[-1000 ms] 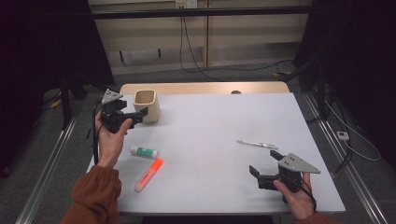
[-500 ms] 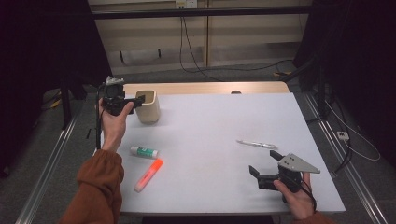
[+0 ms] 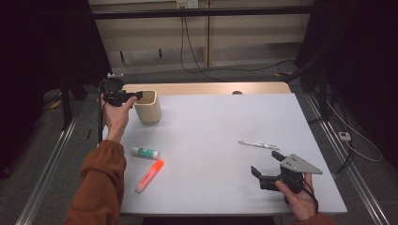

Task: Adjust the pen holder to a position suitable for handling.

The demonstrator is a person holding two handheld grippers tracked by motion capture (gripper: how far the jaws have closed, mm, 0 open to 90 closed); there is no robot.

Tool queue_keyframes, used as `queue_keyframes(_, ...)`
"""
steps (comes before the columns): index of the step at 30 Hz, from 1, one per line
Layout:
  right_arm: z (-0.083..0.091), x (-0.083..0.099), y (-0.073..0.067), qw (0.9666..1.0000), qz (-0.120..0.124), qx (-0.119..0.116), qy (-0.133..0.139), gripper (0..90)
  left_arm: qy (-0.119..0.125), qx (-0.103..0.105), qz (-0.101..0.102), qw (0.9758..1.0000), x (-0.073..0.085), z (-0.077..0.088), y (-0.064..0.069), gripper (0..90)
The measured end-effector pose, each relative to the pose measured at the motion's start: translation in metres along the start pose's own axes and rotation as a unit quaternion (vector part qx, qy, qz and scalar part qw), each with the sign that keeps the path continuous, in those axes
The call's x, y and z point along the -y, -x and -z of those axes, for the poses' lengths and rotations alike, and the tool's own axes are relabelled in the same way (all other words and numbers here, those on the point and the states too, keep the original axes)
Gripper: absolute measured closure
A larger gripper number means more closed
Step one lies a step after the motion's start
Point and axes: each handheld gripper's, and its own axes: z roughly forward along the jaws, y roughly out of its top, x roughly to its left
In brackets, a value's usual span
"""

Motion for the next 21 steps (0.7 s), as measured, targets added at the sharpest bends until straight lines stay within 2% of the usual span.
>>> queue_keyframes(2,0.0,0.0,0.0,1.0,0.0,0.0,0.0,4.5,0.001,-0.007,-0.003,1.0,0.0,-0.003,-0.001,36.8)
queue_keyframes(5,0.0,0.0,0.0,1.0,0.0,0.001,-0.001,4.5,-0.004,-0.005,0.006,1.0,0.001,-0.008,-0.004,42.6)
queue_keyframes(8,0.0,0.0,0.0,1.0,0.001,0.0,-0.002,4.5,-0.023,-0.001,0.0,0.9997,0.002,-0.014,-0.003,46.6)
queue_keyframes(10,0.0,0.0,0.0,1.0,0.001,0.0,-0.002,4.5,-0.029,-0.003,0.006,0.9996,0.002,-0.019,-0.001,49.9)
queue_keyframes(15,0.0,0.0,0.0,1.0,0.003,0.0,-0.003,4.5,-0.07,-0.011,0.008,0.9975,0.005,-0.031,0.005,56.3)
queue_keyframes(19,0.0,0.0,-0.001,1.0,0.006,-0.001,-0.004,4.5,-0.083,-0.014,0.007,0.9964,0.005,-0.035,0.006,64.7)
queue_keyframes(20,0.0,0.0,-0.001,1.0,0.006,-0.002,-0.004,4.5,-0.08,-0.017,0.015,0.9966,0.005,-0.036,0.006,66.2)
queue_keyframes(21,0.0,0.0,-0.001,1.0,0.006,-0.002,-0.003,4.5,-0.086,-0.02,0.007,0.996,0.005,-0.036,0.006,67.1)
